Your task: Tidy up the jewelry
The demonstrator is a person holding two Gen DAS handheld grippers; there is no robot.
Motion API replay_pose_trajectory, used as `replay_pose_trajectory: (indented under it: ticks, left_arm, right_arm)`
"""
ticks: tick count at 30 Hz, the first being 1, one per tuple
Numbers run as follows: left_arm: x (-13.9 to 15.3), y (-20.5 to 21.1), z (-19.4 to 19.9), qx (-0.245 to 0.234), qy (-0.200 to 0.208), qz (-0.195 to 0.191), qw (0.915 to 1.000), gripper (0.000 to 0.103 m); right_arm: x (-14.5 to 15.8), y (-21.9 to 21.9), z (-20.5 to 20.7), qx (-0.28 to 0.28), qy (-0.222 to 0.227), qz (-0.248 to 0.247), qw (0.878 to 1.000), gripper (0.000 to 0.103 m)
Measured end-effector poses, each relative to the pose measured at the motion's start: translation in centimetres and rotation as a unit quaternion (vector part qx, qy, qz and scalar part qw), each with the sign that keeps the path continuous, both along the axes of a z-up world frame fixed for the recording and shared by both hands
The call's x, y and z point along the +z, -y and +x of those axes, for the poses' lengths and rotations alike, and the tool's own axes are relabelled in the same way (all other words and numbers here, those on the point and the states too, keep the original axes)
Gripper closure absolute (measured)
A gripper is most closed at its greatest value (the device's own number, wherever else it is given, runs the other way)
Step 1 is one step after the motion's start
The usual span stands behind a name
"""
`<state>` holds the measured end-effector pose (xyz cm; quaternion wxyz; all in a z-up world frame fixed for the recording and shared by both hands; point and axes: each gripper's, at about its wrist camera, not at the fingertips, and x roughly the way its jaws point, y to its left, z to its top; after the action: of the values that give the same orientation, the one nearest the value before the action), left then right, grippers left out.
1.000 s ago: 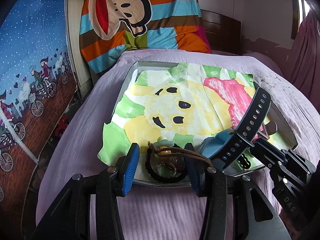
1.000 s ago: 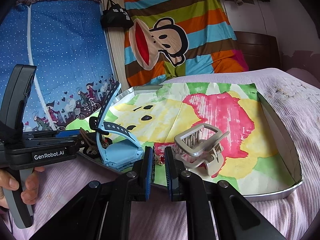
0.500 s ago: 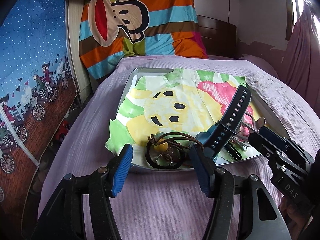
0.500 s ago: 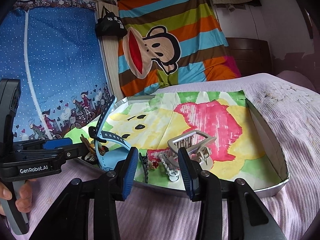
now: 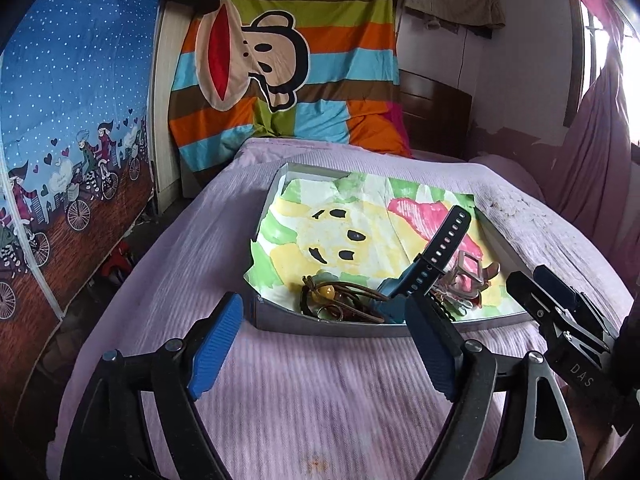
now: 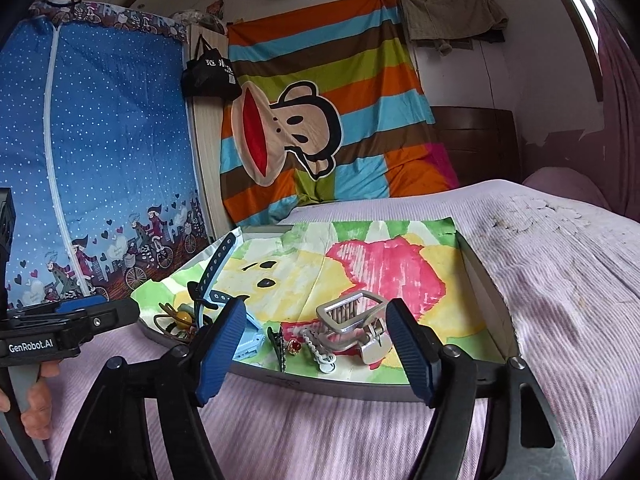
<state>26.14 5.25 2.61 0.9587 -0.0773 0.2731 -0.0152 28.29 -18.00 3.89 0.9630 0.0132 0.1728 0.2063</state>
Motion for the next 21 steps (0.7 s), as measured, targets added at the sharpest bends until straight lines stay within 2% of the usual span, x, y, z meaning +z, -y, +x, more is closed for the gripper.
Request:
replay_pose_trajectory:
  ticks: [3, 7, 9, 21]
  left_arm:
    - [0.8, -0.1, -0.9, 0.003, 0.015, -0.005, 0.9999, 0.019]
    - [1.6, -0.1, -2.2, 0.018, 0.035, -0.003, 0.9992, 0.01]
    - [1.9, -0.2, -2.8, 0.024, 0.044, -0.003, 0.9987, 0.009]
    - [4.4, -1.0, -7.4, 0.048, 0.102, -0.014, 0.9936, 0.004]
  right_arm:
    - [0.6, 0.3, -0.7, -0.011, 0.01, 0.002, 1.0, 0.019]
    - [1.5, 0.9, -1.7, -0.016, 0.02, 0.015, 1.0, 0.004]
    - [1.9, 1.1, -2.2, -0.02, 0.026, 0.015, 0.999, 0.0]
    - [4.2, 1.4, -5.5, -0.025, 0.058, 0.013, 0.998, 0.0]
